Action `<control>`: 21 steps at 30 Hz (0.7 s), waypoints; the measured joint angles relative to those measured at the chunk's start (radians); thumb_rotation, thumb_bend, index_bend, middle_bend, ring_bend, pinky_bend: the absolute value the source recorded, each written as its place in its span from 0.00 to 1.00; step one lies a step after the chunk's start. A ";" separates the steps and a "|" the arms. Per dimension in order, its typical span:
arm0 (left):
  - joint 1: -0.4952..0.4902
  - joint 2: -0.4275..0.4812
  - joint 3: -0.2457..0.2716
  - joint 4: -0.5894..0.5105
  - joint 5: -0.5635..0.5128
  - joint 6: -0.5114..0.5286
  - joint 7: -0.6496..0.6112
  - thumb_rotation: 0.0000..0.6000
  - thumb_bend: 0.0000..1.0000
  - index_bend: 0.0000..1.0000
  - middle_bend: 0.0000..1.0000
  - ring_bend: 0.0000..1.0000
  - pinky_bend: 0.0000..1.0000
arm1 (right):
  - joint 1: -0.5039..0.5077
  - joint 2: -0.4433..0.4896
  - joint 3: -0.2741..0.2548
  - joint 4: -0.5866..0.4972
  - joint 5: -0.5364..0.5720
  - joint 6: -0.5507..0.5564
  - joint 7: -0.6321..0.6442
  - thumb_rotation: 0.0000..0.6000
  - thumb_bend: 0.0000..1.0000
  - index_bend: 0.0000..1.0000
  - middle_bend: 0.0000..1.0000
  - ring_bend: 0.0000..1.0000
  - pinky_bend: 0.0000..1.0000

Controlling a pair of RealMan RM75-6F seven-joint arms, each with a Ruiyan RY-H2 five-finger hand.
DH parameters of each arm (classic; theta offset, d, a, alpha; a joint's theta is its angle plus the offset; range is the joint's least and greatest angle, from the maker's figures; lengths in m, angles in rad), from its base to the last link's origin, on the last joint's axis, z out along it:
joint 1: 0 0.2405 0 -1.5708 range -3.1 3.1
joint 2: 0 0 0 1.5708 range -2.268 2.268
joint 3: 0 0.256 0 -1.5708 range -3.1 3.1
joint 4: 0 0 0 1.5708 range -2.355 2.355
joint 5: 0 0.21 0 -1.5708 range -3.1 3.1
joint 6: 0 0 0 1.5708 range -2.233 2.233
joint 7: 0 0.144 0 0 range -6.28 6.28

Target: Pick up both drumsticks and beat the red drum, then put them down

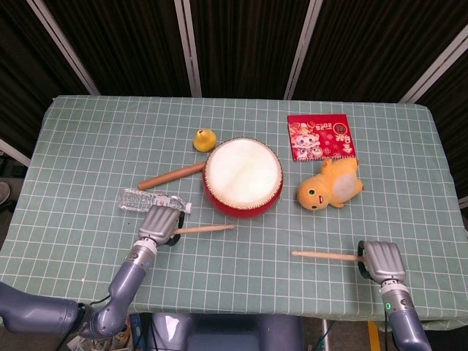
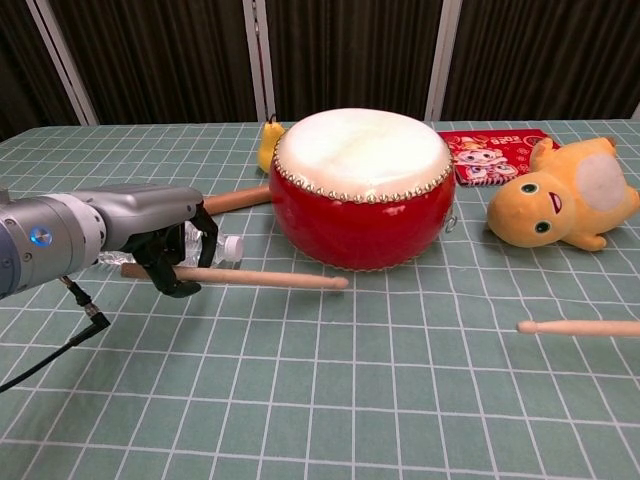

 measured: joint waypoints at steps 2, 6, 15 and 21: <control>0.003 0.009 0.000 -0.005 0.002 0.001 -0.003 1.00 0.32 0.47 1.00 1.00 1.00 | 0.000 0.000 0.001 -0.001 0.002 -0.002 -0.006 1.00 0.58 0.43 1.00 1.00 1.00; 0.012 0.037 0.001 -0.024 0.013 -0.004 -0.013 1.00 0.28 0.44 1.00 1.00 1.00 | -0.002 -0.002 0.005 -0.001 0.008 -0.003 -0.020 1.00 0.52 0.34 1.00 1.00 1.00; 0.030 0.068 -0.001 -0.050 0.035 -0.004 -0.047 1.00 0.26 0.39 1.00 1.00 1.00 | -0.007 0.000 0.013 -0.002 0.022 -0.004 -0.031 1.00 0.47 0.23 1.00 1.00 1.00; 0.067 0.121 0.004 -0.098 0.106 0.024 -0.097 1.00 0.25 0.31 0.69 0.74 0.85 | -0.015 0.011 0.026 -0.003 0.005 0.017 -0.011 1.00 0.47 0.17 0.79 0.92 0.96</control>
